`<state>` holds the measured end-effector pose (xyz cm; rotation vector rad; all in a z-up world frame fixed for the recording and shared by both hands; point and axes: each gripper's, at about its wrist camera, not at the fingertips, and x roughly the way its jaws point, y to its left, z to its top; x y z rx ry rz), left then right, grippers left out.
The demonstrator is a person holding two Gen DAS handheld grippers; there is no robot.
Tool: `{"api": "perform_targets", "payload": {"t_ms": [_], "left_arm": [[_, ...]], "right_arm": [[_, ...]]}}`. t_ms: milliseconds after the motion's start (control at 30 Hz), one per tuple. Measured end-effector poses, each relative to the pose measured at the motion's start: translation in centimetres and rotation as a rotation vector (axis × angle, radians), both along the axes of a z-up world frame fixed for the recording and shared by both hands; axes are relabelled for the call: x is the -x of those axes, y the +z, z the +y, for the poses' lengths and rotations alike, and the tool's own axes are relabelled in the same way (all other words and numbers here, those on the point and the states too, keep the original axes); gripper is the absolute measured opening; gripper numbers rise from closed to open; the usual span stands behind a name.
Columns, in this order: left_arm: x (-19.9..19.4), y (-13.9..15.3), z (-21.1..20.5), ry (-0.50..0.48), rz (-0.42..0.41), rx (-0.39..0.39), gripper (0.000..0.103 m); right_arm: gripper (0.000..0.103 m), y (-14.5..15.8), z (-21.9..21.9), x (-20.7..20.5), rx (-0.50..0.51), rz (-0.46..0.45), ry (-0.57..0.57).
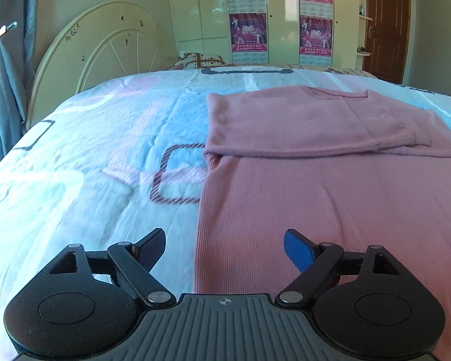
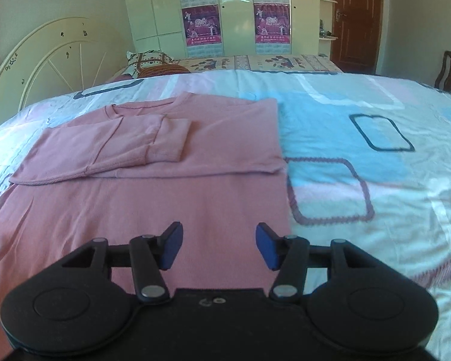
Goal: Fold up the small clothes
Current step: 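Grasp the sweatshirt hem with both tools and lift it toward the collar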
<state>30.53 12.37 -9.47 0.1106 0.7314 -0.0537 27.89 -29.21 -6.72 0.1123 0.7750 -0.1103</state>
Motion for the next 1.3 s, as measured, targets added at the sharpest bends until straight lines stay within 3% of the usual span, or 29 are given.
{"api": "perform_targets", "payload": {"t_ms": [200,333,433,500,600,733,800,867,1000,1300], "left_arm": [[6.4,-0.4,2.8,0.03,0.036,0.038,0.085],[9.4,-0.9,4.3,0.063,0.075,0.142,0.084],[11.3,-1.5,5.5,0.088,0.107,0.252,0.067],[12.4,-1.8,6.3,0.093,0.111,0.338,0.065],[13.4,-2.8,7.6,0.06,0.152,0.532,0.065],[14.5,-4.0,8.5,0.041,0.182,0.68,0.063],[14.4,-4.7,8.7,0.027,0.203,0.748,0.054],[13.9,-5.3,8.3,0.031,0.209,0.756,0.045],[12.8,-5.6,7.8,0.042,0.199,0.768,0.044],[10.8,-5.3,7.3,0.048,0.192,0.751,0.044]], "right_arm": [[0.051,-1.2,-2.7,7.9,-0.068,0.037,-0.032],[0.05,-2.3,-3.3,11.5,-0.118,0.054,-0.053],[0.05,-3.3,-3.7,13.5,-0.186,0.068,-0.078],[0.05,-3.9,-4.1,14.7,-0.256,0.071,-0.086],[0.05,-4.5,-4.4,16.0,-0.36,0.064,-0.085],[0.048,-4.9,-4.3,16.7,-0.468,0.053,-0.067],[0.047,-5.2,-4.5,16.5,-0.515,0.05,-0.063],[0.043,-5.4,-5.1,16.0,-0.57,0.038,-0.079],[0.035,-6.1,-6.8,15.0,-0.695,0.016,-0.128],[0.036,-6.9,-9.2,13.0,-0.693,-0.016,-0.171]]}}
